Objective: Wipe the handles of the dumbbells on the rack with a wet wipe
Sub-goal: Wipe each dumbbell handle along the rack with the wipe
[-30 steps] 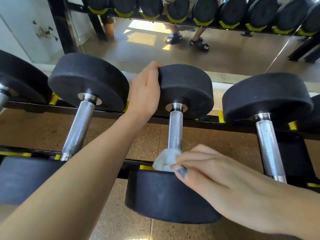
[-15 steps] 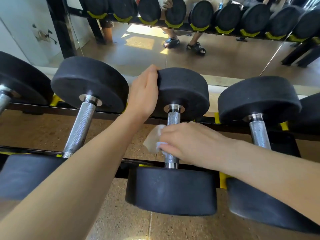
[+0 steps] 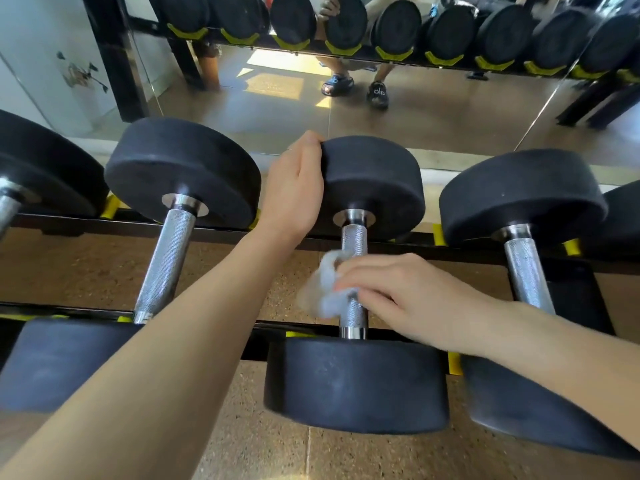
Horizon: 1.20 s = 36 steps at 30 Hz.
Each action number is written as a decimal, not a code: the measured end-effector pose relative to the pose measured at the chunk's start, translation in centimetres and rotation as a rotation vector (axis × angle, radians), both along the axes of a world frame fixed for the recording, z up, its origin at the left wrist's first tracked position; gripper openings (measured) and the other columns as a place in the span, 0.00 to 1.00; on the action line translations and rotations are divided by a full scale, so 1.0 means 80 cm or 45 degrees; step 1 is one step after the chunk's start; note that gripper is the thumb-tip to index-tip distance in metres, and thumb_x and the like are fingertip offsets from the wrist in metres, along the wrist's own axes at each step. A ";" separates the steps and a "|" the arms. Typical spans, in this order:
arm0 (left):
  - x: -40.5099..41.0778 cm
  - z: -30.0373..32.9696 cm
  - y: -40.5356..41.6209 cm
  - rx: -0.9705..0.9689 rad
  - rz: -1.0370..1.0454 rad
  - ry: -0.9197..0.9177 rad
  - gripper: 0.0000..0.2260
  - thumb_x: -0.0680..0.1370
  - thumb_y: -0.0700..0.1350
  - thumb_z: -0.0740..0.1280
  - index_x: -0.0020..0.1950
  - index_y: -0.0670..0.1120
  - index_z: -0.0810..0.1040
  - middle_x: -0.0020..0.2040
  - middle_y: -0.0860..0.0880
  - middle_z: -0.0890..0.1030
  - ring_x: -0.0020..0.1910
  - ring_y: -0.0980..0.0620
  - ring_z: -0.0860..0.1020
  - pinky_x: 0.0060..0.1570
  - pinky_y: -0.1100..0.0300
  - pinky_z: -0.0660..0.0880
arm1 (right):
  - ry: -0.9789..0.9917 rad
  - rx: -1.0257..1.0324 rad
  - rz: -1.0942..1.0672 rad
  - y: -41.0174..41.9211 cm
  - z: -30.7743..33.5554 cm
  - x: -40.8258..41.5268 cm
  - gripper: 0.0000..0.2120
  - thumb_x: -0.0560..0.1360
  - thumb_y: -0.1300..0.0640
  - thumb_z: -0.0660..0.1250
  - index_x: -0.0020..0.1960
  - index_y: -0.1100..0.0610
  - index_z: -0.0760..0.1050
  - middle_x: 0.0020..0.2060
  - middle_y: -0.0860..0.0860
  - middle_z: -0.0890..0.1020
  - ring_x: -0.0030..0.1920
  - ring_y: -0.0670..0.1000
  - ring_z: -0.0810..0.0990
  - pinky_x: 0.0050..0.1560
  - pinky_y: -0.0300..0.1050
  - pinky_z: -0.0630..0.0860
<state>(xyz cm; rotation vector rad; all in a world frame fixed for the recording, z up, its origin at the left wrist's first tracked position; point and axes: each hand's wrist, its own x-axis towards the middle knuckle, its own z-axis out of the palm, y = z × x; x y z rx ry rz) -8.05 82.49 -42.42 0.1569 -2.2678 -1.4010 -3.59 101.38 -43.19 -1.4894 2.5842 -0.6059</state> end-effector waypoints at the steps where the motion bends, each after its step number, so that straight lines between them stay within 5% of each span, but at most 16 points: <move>1: 0.000 -0.001 0.000 -0.007 -0.002 0.002 0.20 0.86 0.49 0.47 0.53 0.37 0.72 0.48 0.41 0.76 0.47 0.48 0.73 0.51 0.49 0.71 | -0.115 0.020 0.025 0.003 0.005 0.000 0.12 0.78 0.65 0.60 0.51 0.54 0.81 0.48 0.45 0.81 0.51 0.47 0.79 0.53 0.47 0.75; 5: -0.001 -0.003 0.000 -0.036 -0.003 0.007 0.19 0.87 0.48 0.47 0.53 0.37 0.71 0.48 0.41 0.76 0.43 0.51 0.71 0.46 0.57 0.69 | -0.190 -0.144 -0.104 0.004 0.019 0.002 0.18 0.75 0.69 0.62 0.51 0.51 0.84 0.43 0.37 0.82 0.47 0.39 0.80 0.49 0.36 0.74; 8: -0.002 -0.004 0.000 -0.084 0.010 0.017 0.18 0.87 0.47 0.47 0.52 0.38 0.71 0.45 0.46 0.75 0.40 0.57 0.70 0.41 0.67 0.66 | -0.269 -0.461 -0.713 0.007 0.014 -0.002 0.19 0.80 0.66 0.59 0.61 0.48 0.79 0.33 0.39 0.81 0.35 0.38 0.79 0.42 0.31 0.71; 10: -0.002 -0.003 0.001 -0.065 0.022 0.013 0.18 0.87 0.48 0.47 0.51 0.39 0.71 0.43 0.47 0.74 0.40 0.56 0.69 0.44 0.63 0.67 | -0.659 -0.449 -1.006 -0.002 0.005 0.000 0.16 0.81 0.65 0.57 0.58 0.50 0.78 0.30 0.48 0.81 0.28 0.44 0.78 0.37 0.39 0.72; 13: -0.001 -0.001 0.002 -0.015 0.017 -0.004 0.19 0.86 0.50 0.47 0.50 0.40 0.71 0.45 0.46 0.76 0.43 0.53 0.71 0.46 0.55 0.70 | -1.659 -0.590 -1.098 -0.021 -0.004 0.005 0.10 0.76 0.70 0.54 0.46 0.63 0.74 0.31 0.55 0.75 0.25 0.47 0.68 0.22 0.38 0.66; 16: -0.002 -0.002 0.001 0.010 0.020 -0.024 0.19 0.86 0.51 0.47 0.47 0.42 0.71 0.44 0.46 0.76 0.42 0.54 0.71 0.46 0.56 0.70 | -1.982 -0.647 -1.017 -0.010 0.004 0.006 0.09 0.75 0.68 0.54 0.52 0.63 0.71 0.30 0.51 0.67 0.22 0.44 0.61 0.17 0.35 0.58; 20: 0.000 -0.002 0.005 0.048 0.017 -0.039 0.19 0.86 0.51 0.47 0.47 0.45 0.73 0.44 0.46 0.76 0.41 0.57 0.72 0.44 0.60 0.69 | -1.693 -0.366 -1.040 0.011 0.017 0.017 0.11 0.76 0.66 0.57 0.57 0.64 0.73 0.32 0.58 0.74 0.23 0.47 0.66 0.21 0.37 0.63; 24: 0.001 0.003 0.006 0.088 0.022 -0.023 0.18 0.86 0.50 0.49 0.38 0.52 0.69 0.38 0.51 0.73 0.40 0.54 0.70 0.44 0.56 0.69 | -0.862 -0.235 -0.732 0.008 0.048 0.026 0.13 0.80 0.61 0.56 0.44 0.49 0.75 0.25 0.50 0.78 0.23 0.47 0.72 0.28 0.39 0.68; 26: 0.001 0.005 0.006 0.076 0.042 -0.038 0.18 0.86 0.48 0.50 0.37 0.51 0.66 0.36 0.54 0.71 0.37 0.57 0.67 0.41 0.61 0.67 | -0.340 -0.184 -0.340 -0.003 0.059 0.018 0.16 0.79 0.61 0.56 0.44 0.45 0.77 0.33 0.43 0.80 0.33 0.44 0.78 0.34 0.39 0.72; 28: 0.001 0.007 0.005 0.077 0.042 -0.064 0.17 0.85 0.49 0.51 0.39 0.47 0.68 0.37 0.50 0.73 0.39 0.55 0.68 0.43 0.58 0.68 | -0.047 0.154 -0.083 -0.018 0.049 0.009 0.15 0.76 0.63 0.58 0.52 0.48 0.78 0.45 0.43 0.79 0.47 0.48 0.79 0.44 0.45 0.75; 32: 0.001 0.008 0.001 0.038 0.022 -0.087 0.19 0.86 0.50 0.49 0.49 0.39 0.72 0.49 0.39 0.77 0.46 0.46 0.71 0.48 0.55 0.69 | -0.011 0.508 0.201 -0.021 0.037 0.003 0.18 0.74 0.64 0.58 0.57 0.50 0.80 0.54 0.44 0.79 0.55 0.51 0.77 0.53 0.46 0.75; 36: 0.002 0.012 0.008 0.037 0.074 -0.091 0.18 0.86 0.49 0.50 0.50 0.38 0.73 0.49 0.41 0.78 0.44 0.54 0.71 0.47 0.58 0.69 | -0.281 0.313 0.238 0.005 0.059 -0.015 0.22 0.71 0.60 0.55 0.52 0.46 0.83 0.50 0.45 0.84 0.52 0.47 0.80 0.53 0.47 0.77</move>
